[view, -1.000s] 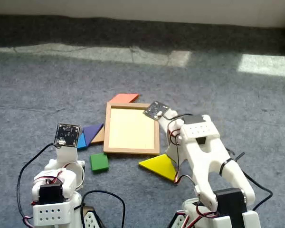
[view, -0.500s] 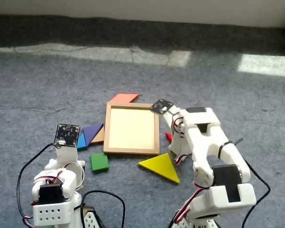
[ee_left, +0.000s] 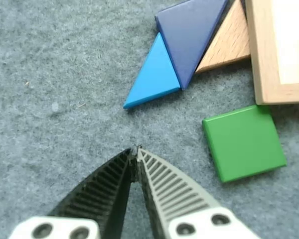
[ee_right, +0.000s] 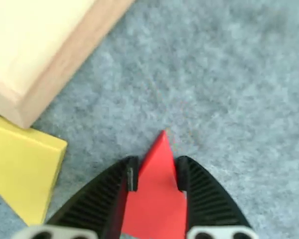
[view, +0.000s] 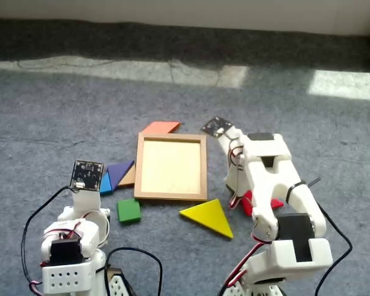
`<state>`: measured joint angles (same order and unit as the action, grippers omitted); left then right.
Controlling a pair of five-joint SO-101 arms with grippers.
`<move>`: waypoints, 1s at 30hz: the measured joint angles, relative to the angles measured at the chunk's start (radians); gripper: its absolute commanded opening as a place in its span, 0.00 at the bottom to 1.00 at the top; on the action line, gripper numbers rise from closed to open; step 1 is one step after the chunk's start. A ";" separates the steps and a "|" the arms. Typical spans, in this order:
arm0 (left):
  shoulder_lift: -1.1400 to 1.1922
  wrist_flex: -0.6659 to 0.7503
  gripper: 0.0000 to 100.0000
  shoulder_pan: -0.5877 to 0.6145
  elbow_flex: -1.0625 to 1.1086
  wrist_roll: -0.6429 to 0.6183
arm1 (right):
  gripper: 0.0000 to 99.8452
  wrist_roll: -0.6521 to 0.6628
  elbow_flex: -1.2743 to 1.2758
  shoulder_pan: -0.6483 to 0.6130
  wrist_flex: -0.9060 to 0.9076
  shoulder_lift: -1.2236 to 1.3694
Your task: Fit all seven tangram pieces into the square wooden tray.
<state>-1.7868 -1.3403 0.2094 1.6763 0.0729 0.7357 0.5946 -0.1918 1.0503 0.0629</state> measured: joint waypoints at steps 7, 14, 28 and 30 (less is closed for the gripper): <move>0.000 0.000 0.01 0.000 0.000 0.000 | 0.09 -0.147 -0.057 -0.002 0.009 0.012; 0.000 0.000 0.01 0.000 0.000 0.000 | 0.09 -0.183 -0.026 -0.012 0.011 -0.144; 0.000 0.000 0.01 0.000 0.000 0.000 | 0.09 -0.235 0.176 0.091 0.261 -0.624; 0.000 0.000 0.01 0.000 0.000 0.000 | 0.09 -0.235 0.207 0.110 0.275 -0.628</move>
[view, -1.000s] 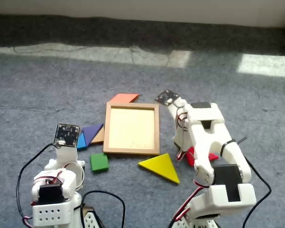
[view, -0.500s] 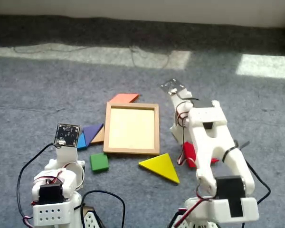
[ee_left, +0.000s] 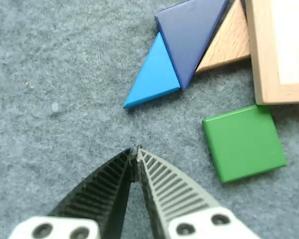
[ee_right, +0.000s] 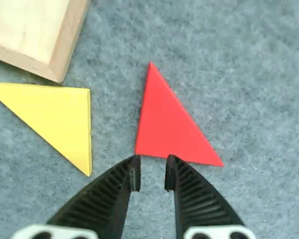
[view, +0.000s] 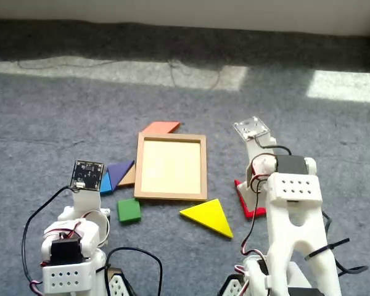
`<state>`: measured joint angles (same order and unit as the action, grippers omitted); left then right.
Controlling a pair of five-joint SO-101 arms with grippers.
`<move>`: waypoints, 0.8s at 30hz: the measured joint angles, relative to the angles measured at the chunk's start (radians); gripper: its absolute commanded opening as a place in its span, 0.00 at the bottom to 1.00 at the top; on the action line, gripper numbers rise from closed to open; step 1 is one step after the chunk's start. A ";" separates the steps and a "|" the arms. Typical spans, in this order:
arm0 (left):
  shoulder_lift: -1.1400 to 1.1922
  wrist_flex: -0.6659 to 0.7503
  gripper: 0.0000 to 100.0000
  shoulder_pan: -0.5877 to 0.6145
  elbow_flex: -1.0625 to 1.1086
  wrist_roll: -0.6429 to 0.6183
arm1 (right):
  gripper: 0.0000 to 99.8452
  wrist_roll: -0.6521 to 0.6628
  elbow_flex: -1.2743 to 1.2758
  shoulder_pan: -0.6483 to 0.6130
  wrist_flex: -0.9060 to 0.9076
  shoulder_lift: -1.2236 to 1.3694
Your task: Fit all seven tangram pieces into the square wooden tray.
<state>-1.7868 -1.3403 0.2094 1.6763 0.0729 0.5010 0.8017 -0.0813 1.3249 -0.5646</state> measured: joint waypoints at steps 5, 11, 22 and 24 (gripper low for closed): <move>0.000 0.000 0.01 0.000 0.000 0.000 | 0.04 0.018 0.091 0.017 0.003 -0.002; 0.000 0.000 0.01 0.000 0.000 0.000 | 0.01 0.123 0.218 0.018 -0.057 -0.002; 0.000 0.000 0.01 0.000 0.000 0.000 | 0.01 0.133 0.298 0.018 -0.190 -0.002; 0.000 0.000 0.01 0.000 0.000 0.000 | 0.01 0.133 0.298 0.018 -0.227 -0.002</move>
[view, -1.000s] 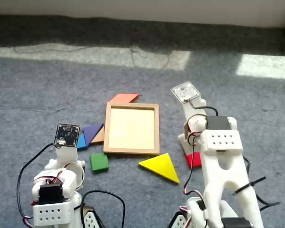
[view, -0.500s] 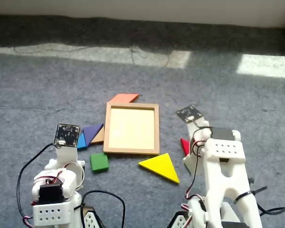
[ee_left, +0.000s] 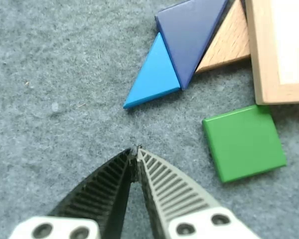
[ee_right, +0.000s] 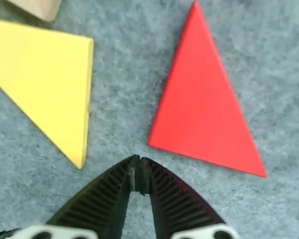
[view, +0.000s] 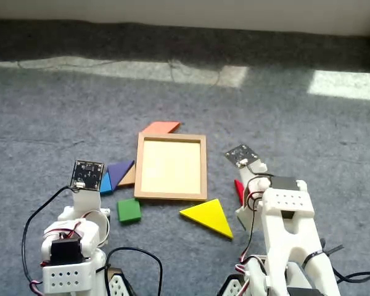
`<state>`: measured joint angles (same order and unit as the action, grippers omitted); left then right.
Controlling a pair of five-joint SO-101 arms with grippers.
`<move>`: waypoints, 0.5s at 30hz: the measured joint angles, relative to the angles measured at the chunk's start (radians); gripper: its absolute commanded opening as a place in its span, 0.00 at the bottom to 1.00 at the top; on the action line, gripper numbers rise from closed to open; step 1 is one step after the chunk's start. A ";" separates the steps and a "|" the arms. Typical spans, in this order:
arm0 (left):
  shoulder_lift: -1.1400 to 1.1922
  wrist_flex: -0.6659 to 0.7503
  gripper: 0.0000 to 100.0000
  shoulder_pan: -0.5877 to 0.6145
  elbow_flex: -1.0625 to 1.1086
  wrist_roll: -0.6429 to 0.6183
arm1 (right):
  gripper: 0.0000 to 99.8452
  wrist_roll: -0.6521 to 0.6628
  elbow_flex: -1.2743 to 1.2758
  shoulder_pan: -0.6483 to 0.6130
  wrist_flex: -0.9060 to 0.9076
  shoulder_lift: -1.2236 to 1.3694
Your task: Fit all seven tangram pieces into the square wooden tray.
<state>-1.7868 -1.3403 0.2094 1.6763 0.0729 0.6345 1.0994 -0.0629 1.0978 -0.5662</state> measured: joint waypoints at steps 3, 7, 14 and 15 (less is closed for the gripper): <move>0.000 0.000 0.01 0.000 0.000 0.000 | 0.01 0.000 0.005 0.000 -0.038 0.000; 0.000 0.000 0.01 0.000 0.000 0.000 | 0.01 0.000 0.003 0.000 -0.055 0.074; 0.000 0.000 0.01 0.000 0.000 0.000 | 0.01 0.006 -0.110 -0.002 -0.114 0.324; 0.000 0.000 0.01 0.000 0.000 0.000 | 0.01 0.008 -0.133 -0.002 -0.114 0.353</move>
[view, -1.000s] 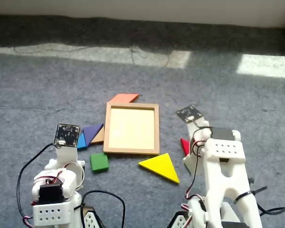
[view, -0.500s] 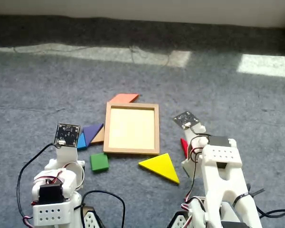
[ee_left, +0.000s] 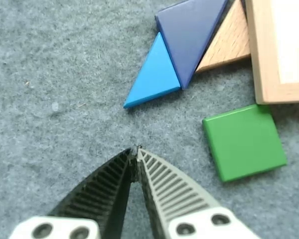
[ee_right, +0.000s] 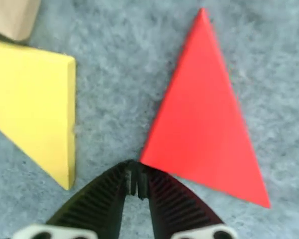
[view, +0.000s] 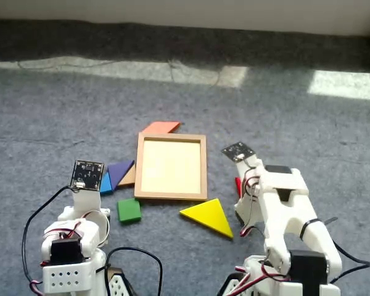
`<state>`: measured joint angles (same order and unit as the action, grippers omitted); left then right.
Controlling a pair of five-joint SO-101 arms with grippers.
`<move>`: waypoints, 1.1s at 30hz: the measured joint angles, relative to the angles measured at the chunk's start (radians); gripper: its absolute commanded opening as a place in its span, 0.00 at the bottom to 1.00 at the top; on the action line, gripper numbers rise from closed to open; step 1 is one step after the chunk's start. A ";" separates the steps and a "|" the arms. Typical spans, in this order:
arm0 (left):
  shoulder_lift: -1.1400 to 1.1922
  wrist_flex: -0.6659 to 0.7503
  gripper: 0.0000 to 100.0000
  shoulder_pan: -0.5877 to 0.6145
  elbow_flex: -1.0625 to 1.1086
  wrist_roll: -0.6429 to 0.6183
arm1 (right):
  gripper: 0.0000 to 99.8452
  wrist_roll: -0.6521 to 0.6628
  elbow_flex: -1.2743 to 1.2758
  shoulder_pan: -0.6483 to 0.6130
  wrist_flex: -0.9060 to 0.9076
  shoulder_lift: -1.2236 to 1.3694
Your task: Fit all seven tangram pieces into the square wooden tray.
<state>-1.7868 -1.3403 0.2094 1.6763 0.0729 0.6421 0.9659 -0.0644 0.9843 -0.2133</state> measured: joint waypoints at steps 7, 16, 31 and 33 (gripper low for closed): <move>0.000 0.000 0.01 0.000 0.000 0.000 | 0.01 -0.092 -0.184 0.000 0.005 0.138; 0.000 0.000 0.01 0.000 0.000 0.000 | 0.01 -0.184 -0.410 0.005 -0.031 0.206; 0.000 0.000 0.01 0.000 0.000 0.000 | 0.08 -0.190 -0.396 -0.018 -0.011 -0.002; 0.000 0.000 0.01 0.000 0.000 0.000 | 0.18 -0.222 -0.396 -0.020 -0.011 -0.002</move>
<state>-1.7868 -1.3403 0.2094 1.6763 0.0729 0.4196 0.5700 -0.0844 0.9735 -0.2148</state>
